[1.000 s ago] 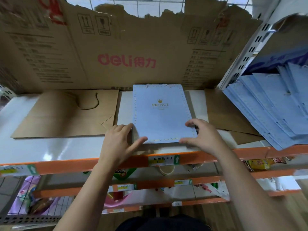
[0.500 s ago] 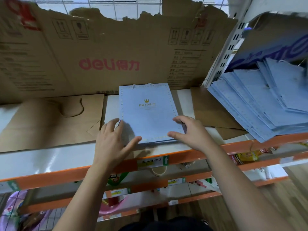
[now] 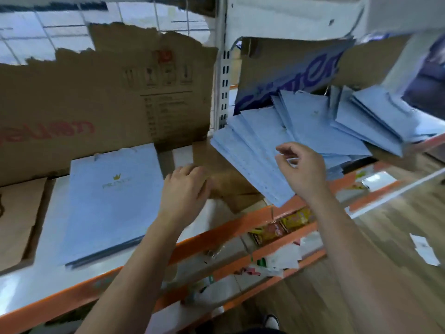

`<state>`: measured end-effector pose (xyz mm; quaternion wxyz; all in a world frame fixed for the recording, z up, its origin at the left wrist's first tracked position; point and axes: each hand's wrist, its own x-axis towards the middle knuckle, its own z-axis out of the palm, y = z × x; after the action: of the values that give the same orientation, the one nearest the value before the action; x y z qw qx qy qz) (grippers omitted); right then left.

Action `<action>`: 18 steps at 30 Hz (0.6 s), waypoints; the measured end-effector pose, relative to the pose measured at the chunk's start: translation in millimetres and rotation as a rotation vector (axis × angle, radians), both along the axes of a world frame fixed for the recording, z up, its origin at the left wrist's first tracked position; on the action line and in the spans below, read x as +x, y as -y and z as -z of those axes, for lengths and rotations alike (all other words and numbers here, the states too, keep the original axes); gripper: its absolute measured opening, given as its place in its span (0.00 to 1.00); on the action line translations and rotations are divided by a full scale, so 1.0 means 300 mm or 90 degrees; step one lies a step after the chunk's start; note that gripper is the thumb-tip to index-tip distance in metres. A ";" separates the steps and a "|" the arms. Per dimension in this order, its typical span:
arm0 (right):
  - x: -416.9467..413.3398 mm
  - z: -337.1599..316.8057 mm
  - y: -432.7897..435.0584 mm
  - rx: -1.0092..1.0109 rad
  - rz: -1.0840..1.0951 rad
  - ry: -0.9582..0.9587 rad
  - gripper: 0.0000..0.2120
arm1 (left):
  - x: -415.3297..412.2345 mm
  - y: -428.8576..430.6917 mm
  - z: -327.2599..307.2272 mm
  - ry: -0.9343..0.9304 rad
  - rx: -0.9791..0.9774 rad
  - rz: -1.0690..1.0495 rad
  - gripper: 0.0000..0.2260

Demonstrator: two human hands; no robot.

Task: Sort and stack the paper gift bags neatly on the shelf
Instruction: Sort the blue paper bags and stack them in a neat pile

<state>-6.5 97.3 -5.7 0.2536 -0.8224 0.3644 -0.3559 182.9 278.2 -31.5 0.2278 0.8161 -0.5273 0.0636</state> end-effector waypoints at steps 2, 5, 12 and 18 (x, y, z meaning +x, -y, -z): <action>-0.093 0.000 0.105 -0.018 0.034 -0.019 0.08 | -0.067 0.096 -0.008 -0.013 -0.006 0.034 0.24; -0.216 0.005 0.252 -0.018 0.053 -0.050 0.09 | -0.141 0.231 -0.010 -0.050 -0.010 0.035 0.26; -0.389 0.037 0.485 0.022 0.046 -0.100 0.10 | -0.298 0.431 -0.008 -0.051 -0.065 0.016 0.21; -0.408 0.050 0.566 0.033 -0.003 -0.108 0.10 | -0.355 0.486 -0.014 -0.049 -0.074 -0.031 0.18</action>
<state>-128.8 -72.5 -20.8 0.2438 -0.8437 0.3916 -0.2746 76.4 132.4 -27.3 0.2934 0.8159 -0.4935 0.0684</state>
